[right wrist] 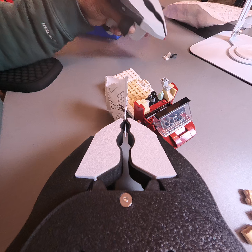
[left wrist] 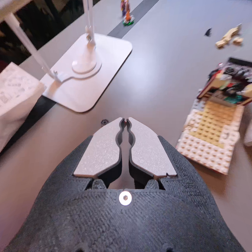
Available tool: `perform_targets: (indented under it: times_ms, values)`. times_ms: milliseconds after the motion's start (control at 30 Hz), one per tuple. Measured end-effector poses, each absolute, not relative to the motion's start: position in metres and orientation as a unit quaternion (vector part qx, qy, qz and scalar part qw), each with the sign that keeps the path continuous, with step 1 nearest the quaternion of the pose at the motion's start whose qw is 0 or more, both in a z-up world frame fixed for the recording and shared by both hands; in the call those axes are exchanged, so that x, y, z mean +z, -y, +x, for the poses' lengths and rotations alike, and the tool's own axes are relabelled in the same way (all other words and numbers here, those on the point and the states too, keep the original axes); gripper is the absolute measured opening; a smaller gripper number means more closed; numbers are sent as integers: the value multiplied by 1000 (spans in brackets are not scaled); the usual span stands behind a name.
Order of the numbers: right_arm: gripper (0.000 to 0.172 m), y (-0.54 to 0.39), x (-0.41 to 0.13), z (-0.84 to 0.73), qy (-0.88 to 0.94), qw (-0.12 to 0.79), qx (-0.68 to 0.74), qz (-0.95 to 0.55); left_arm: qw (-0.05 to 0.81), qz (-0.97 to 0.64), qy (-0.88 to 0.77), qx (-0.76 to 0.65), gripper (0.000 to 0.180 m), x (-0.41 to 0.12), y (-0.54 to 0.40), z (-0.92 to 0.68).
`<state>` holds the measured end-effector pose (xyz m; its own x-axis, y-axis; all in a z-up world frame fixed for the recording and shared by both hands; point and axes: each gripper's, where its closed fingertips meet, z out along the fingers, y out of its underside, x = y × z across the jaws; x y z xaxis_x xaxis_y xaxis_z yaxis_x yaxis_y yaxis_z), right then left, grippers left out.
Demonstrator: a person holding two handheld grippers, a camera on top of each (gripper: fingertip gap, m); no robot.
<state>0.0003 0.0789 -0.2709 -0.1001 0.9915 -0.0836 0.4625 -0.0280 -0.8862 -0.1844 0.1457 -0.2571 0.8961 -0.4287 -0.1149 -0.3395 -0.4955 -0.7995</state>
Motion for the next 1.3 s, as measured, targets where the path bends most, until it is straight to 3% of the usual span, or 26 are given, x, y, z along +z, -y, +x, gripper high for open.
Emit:
perform_targets:
  times_ms: [233, 667, 833, 1000, 1167, 1300]
  values:
    - [1, -79, -271, 0, 618, 322, 410, -589, 492, -771, -364, -176, 3, -200, -98, -66]
    - [1, -79, -271, 0, 618, 322, 411, -588, 419, -754, -472, -182, 15, -236, -67, -21]
    - [1, -79, -271, 0, 618, 321, 411, -588, 461, -807, -358, -89, 15, -229, -109, -88]
    - [1, -78, -271, 0, 620, 321, 410, -587, 416, -893, -169, -7, 38, -287, -151, -207]
    - [1, -78, -271, 0, 618, 318, 412, -589, 396, -892, -219, -28, 38, -310, -161, -216]
    - [1, -78, -271, 0, 618, 317, 414, -589, 395, -887, -231, -63, 27, -311, -164, -215]
